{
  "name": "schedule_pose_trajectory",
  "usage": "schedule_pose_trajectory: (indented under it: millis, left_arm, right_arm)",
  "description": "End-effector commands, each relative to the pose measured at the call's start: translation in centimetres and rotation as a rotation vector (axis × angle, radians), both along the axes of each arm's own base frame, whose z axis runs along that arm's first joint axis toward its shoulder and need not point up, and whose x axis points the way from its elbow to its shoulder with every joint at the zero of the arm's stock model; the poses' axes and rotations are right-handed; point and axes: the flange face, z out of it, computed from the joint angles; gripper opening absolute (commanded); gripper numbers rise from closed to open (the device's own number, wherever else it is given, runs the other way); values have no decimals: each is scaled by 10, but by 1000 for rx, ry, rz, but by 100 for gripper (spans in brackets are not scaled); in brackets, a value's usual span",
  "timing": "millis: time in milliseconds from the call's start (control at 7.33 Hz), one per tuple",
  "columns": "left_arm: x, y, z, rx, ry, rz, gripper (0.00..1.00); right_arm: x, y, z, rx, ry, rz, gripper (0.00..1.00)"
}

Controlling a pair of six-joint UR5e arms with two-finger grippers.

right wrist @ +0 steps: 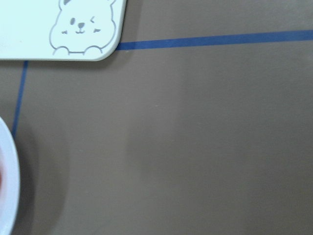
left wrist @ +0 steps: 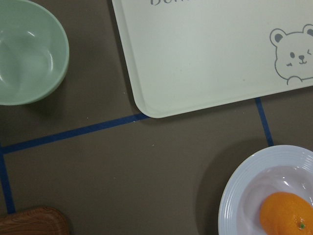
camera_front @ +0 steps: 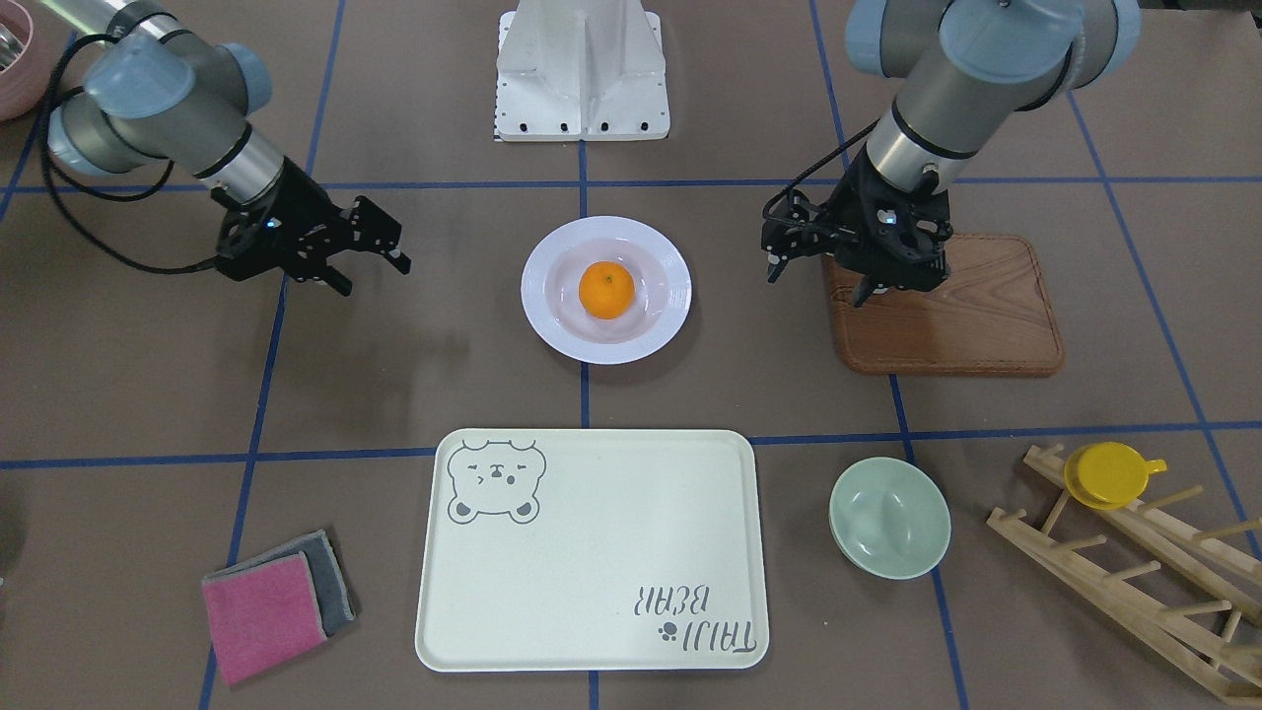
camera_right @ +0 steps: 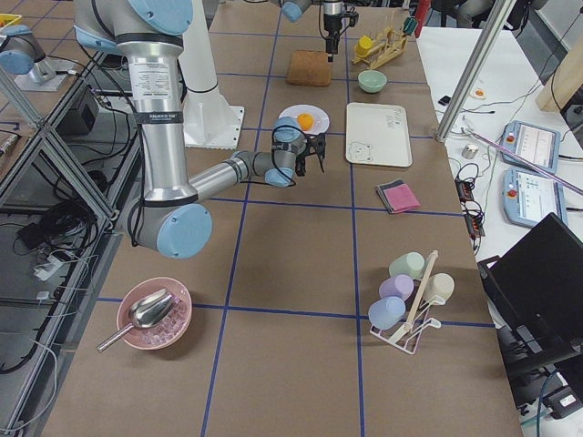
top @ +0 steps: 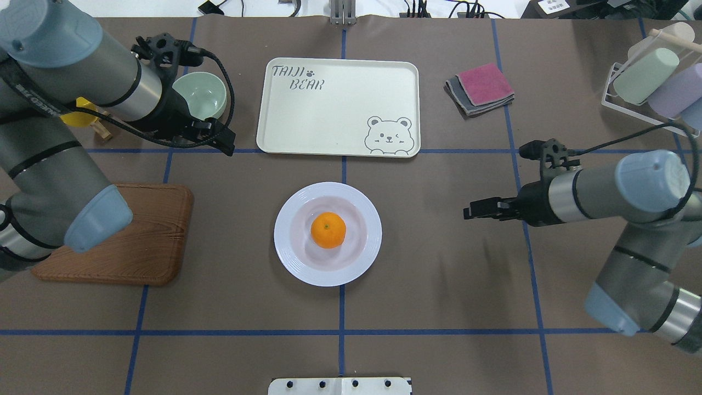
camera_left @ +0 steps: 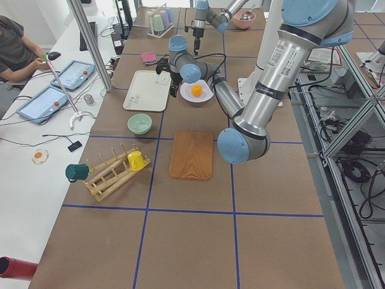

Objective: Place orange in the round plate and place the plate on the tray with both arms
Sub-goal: 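Raise the left gripper away while the right gripper reaches toward the plate rim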

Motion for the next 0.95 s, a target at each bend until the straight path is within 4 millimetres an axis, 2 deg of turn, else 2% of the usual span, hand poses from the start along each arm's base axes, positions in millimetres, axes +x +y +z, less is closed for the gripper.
schedule_pose_trajectory:
  millis: [0,136,273,409,545,682,818]
  left_arm:
    - [-37,-10,49,75,-70,39,99]
    - [-60,-17,66,94,-91,40,99]
    - [-69,-18,82,109,-113,58,99]
    - [-70,-17,86,111,-116,63,99]
    - [-70,-17,87,110,-118,62,99]
    - [-70,-17,87,110,-118,62,99]
    - [-70,-17,86,110,-117,61,99]
  right_arm:
    - [-27,36,-28,-220,-278,211,100]
    - [-49,73,-36,-268,-413,317,100]
    - [-64,109,-39,-266,-489,384,100]
    - [-81,116,-47,-290,-526,416,100]
    - [-106,112,-43,-296,-513,428,100]
    - [-120,105,-40,-298,-502,440,100]
    - [-118,98,-40,-351,-529,457,99]
